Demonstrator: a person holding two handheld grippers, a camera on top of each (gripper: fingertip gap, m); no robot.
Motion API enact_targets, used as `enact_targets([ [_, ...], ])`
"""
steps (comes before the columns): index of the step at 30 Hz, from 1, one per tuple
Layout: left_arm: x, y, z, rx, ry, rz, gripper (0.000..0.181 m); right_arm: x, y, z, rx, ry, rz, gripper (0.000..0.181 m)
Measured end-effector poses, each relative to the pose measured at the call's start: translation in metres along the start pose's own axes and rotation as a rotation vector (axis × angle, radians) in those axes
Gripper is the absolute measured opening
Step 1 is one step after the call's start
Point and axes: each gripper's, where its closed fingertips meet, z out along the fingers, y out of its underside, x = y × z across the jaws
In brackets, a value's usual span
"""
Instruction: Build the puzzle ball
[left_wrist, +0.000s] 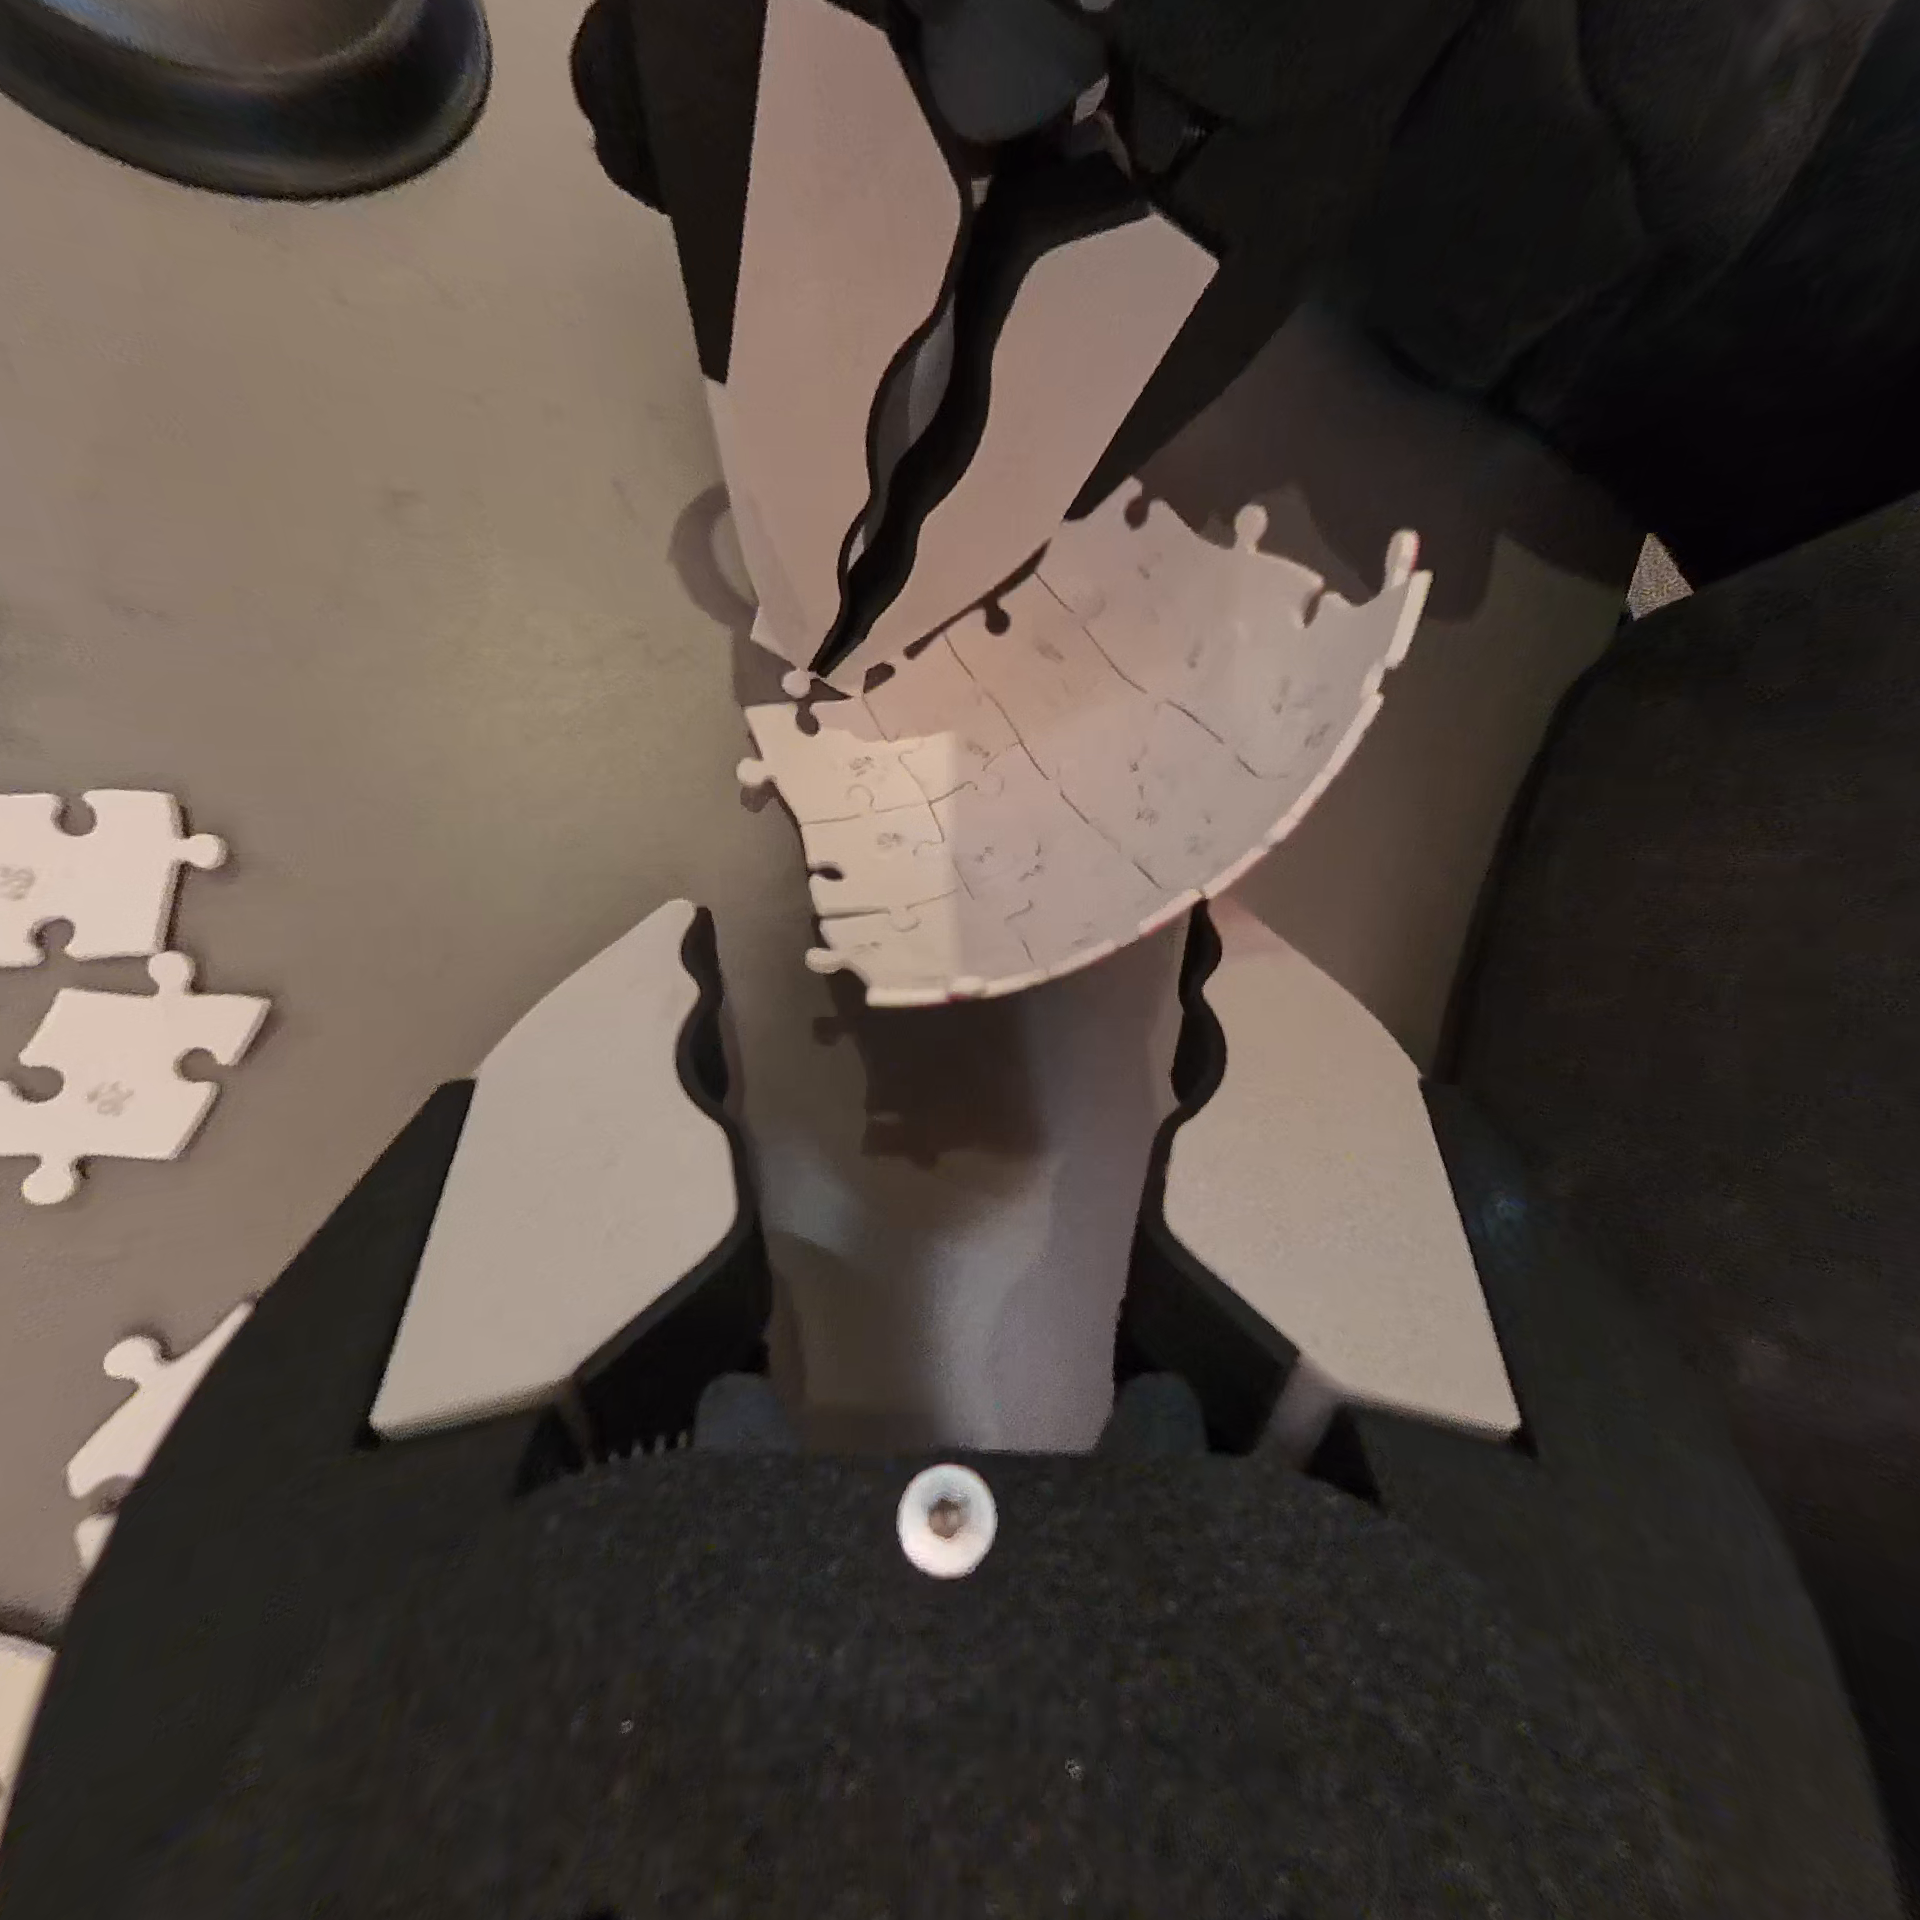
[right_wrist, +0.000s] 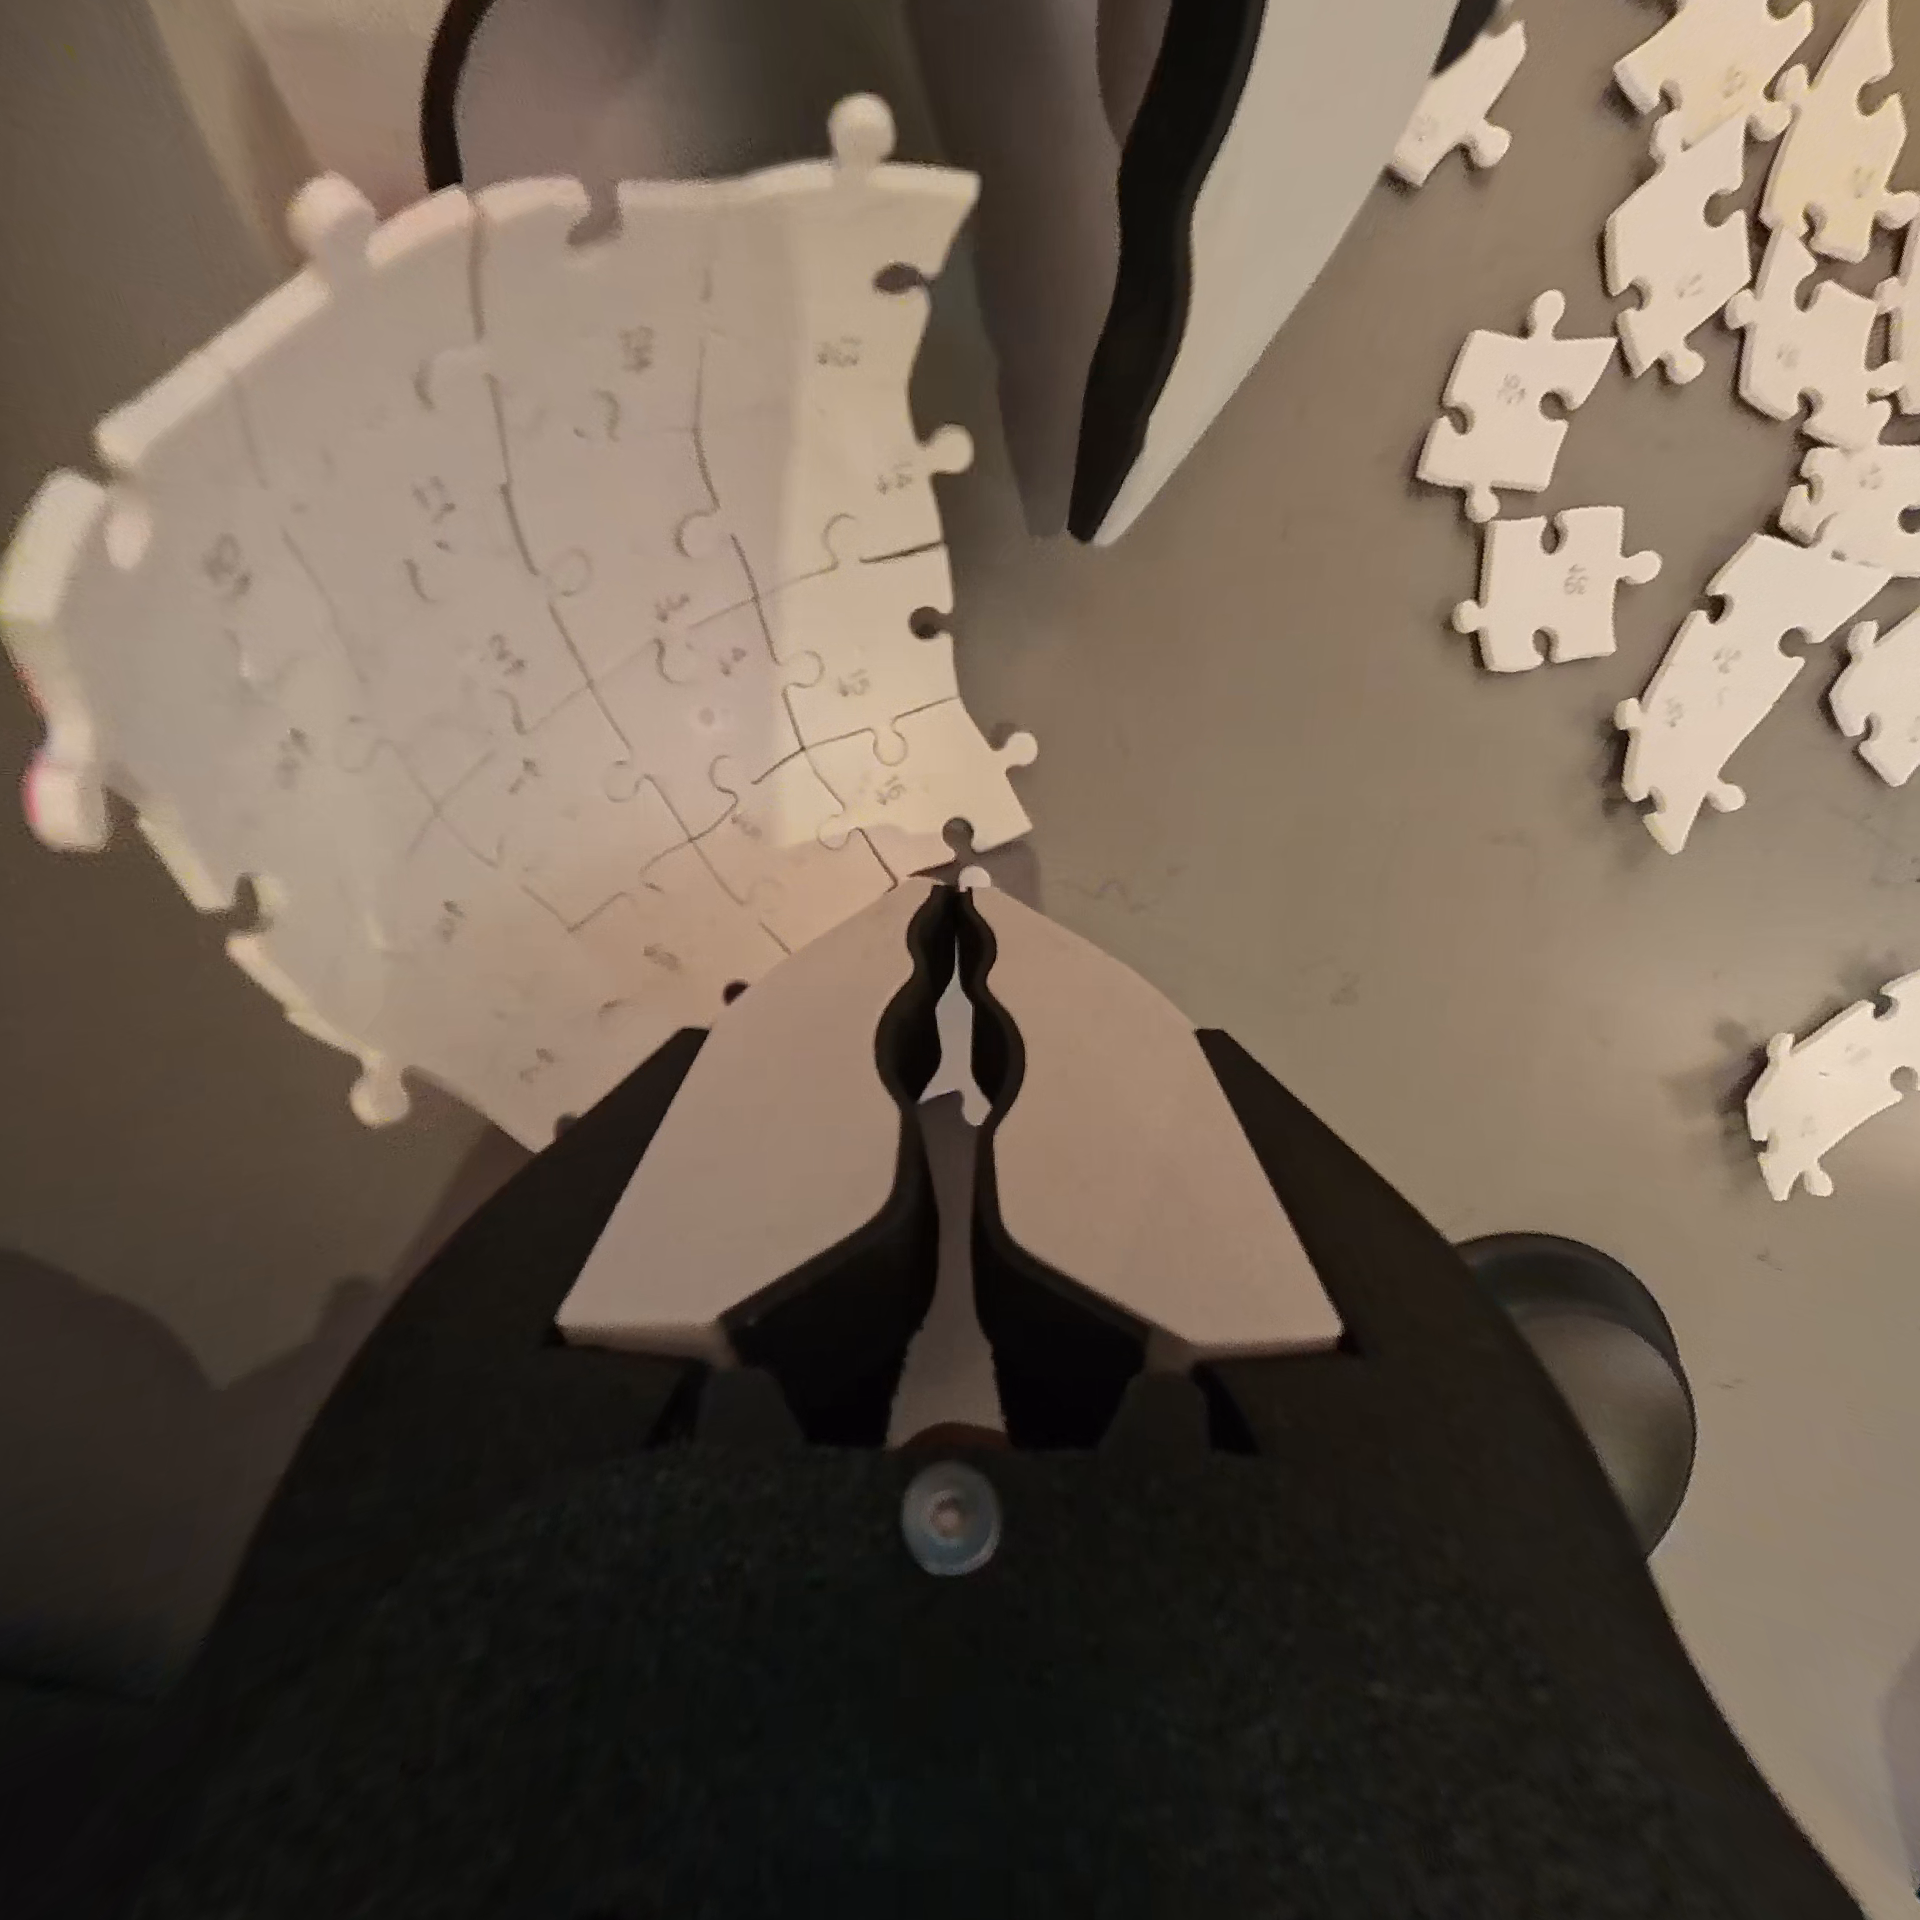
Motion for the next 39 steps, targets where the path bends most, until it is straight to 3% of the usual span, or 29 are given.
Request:
enact_targets([
  [15,-0.014,0.000,-0.011,0.011,-0.030,-0.016,0.079,0.006,0.007,-0.014,0.029,0.052,0.030,0.000],
  [21,-0.012,-0.001,-0.011,0.016,-0.027,-0.016,0.079,0.010,0.020,-0.028,0.073,0.059,0.086,0.019],
  [27,-0.011,0.000,-0.008,0.012,-0.024,-0.018,0.079,-0.008,0.012,-0.021,0.110,-0.039,0.147,0.007],
  [32,-0.007,0.000,-0.005,0.018,-0.006,-0.030,0.074,-0.013,0.019,-0.019,0.155,-0.040,0.284,0.009],
  [39,0.010,0.010,-0.004,0.068,0.050,-0.113,0.073,-0.018,0.020,-0.013,0.138,-0.007,0.306,0.008],
])
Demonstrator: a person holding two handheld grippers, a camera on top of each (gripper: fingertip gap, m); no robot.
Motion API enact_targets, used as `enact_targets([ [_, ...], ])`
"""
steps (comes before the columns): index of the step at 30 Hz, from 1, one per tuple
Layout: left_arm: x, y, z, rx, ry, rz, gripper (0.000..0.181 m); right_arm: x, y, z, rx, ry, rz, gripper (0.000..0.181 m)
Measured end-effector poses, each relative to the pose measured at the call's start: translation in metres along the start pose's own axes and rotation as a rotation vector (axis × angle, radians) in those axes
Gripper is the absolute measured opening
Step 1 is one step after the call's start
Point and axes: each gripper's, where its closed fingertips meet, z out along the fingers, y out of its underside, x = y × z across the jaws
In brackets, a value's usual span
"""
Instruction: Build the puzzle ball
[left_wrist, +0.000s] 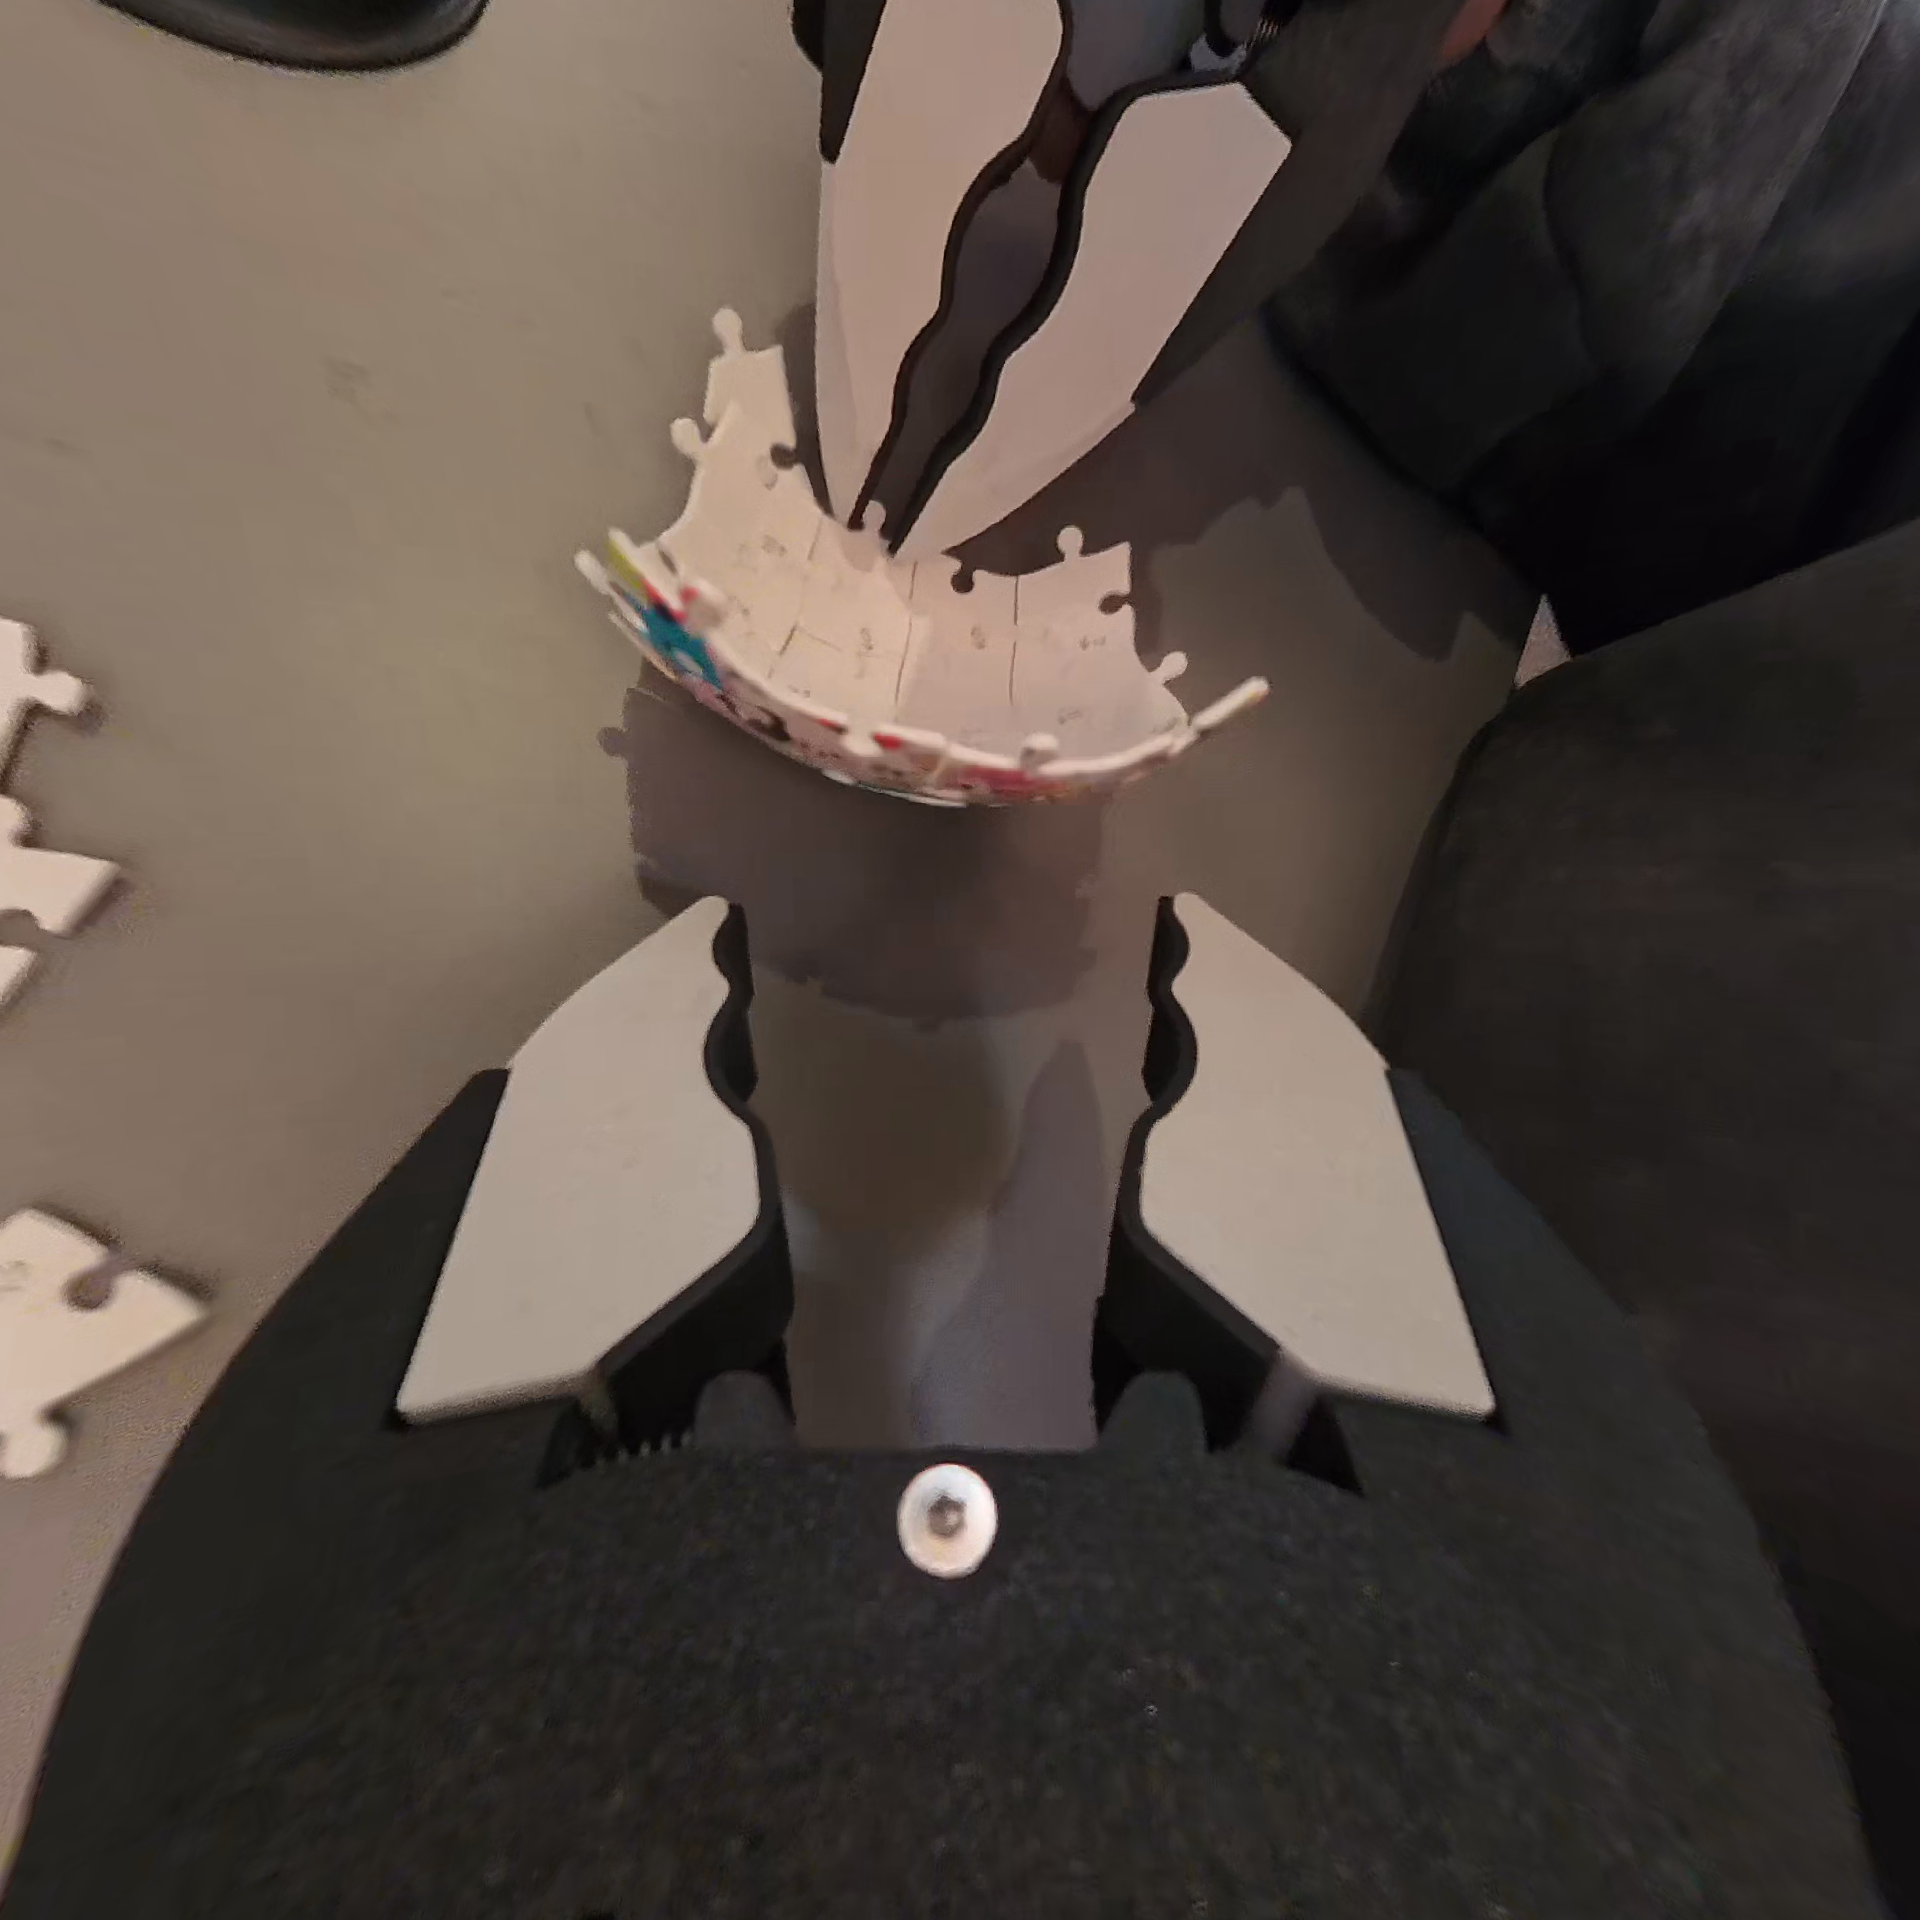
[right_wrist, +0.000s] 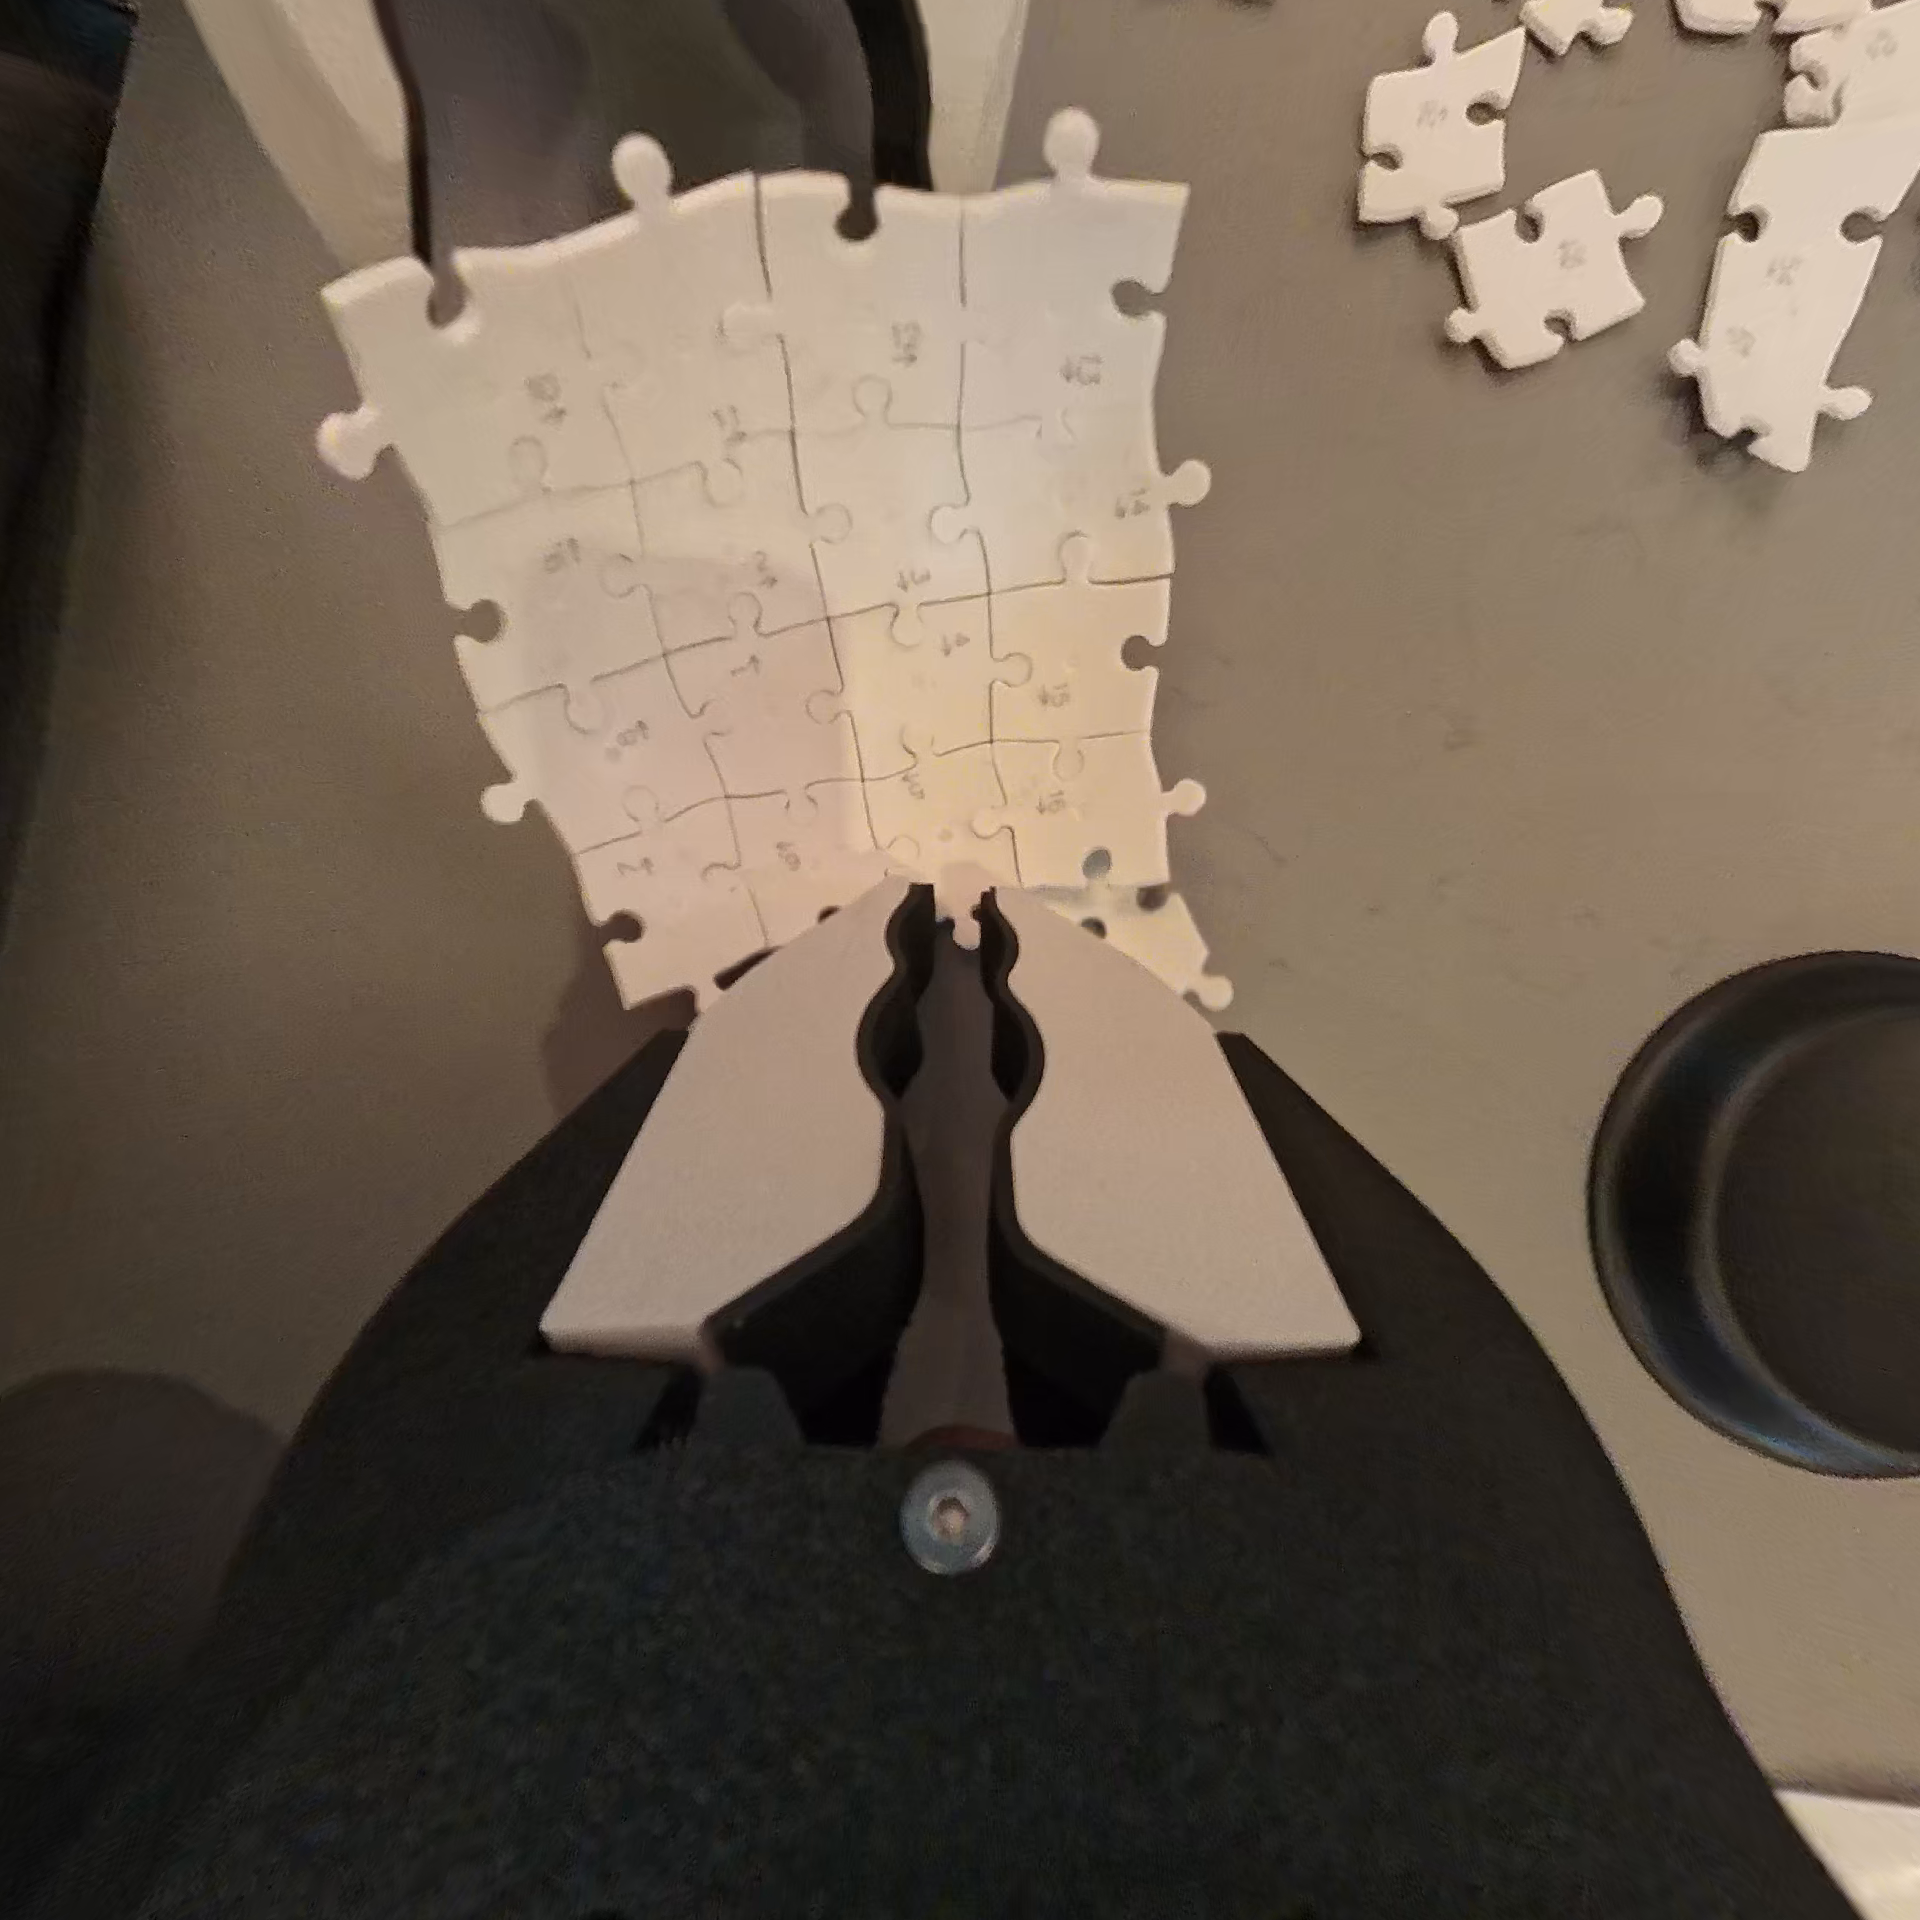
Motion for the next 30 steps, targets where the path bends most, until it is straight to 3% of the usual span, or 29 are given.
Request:
enact_targets([
  [8,0.015,-0.006,0.014,0.137,-0.079,-0.159,0.098,-0.003,-0.012,0.011,0.022,0.051,0.057,0.008],
  [14,0.014,-0.017,0.012,0.200,-0.080,-0.186,0.097,-0.009,-0.016,0.014,0.017,0.083,0.091,0.008],
  [23,0.019,-0.021,0.011,0.209,-0.082,-0.082,0.099,-0.014,-0.019,0.016,0.052,0.080,0.180,0.009],
  [30,0.013,0.003,0.008,0.128,-0.125,0.059,0.099,-0.014,-0.019,0.017,0.051,0.079,0.172,0.008],
])
